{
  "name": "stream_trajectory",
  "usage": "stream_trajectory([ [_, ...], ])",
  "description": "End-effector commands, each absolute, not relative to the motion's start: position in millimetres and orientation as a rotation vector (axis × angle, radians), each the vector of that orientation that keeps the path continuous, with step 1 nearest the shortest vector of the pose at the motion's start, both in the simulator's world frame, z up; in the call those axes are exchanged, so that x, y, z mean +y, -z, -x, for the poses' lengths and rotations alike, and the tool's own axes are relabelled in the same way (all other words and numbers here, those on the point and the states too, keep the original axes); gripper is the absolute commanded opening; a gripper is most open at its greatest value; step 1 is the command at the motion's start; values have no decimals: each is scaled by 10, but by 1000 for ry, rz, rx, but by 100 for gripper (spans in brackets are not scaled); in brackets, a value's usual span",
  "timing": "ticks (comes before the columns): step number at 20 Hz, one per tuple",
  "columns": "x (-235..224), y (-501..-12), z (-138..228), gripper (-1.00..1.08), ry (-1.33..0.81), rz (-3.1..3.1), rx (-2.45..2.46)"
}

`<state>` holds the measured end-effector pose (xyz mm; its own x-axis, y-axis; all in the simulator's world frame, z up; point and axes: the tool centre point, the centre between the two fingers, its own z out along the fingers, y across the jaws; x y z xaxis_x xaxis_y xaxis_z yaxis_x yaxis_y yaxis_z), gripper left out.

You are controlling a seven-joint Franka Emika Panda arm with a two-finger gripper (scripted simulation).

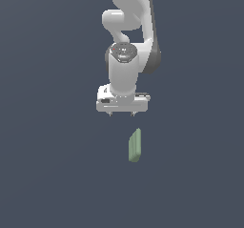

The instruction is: Pick up the object and move it to a goal position.

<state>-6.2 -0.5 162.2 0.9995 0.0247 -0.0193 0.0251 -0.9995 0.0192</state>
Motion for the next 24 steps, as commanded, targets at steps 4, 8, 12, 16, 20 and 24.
stream_trajectory([
  [4, 6, -1605, 70, 100, 36, -3121, 38],
  [8, 48, -1535, 111, 100, 62, -3119, 37],
  [12, 60, -1503, 148, 100, 74, -3117, 39],
  [16, 62, -1509, 131, 100, 72, -3117, 37],
  [20, 88, -1509, 62, 100, 67, -3118, 28],
  [24, 133, -1509, -58, 100, 60, -3119, 11],
])
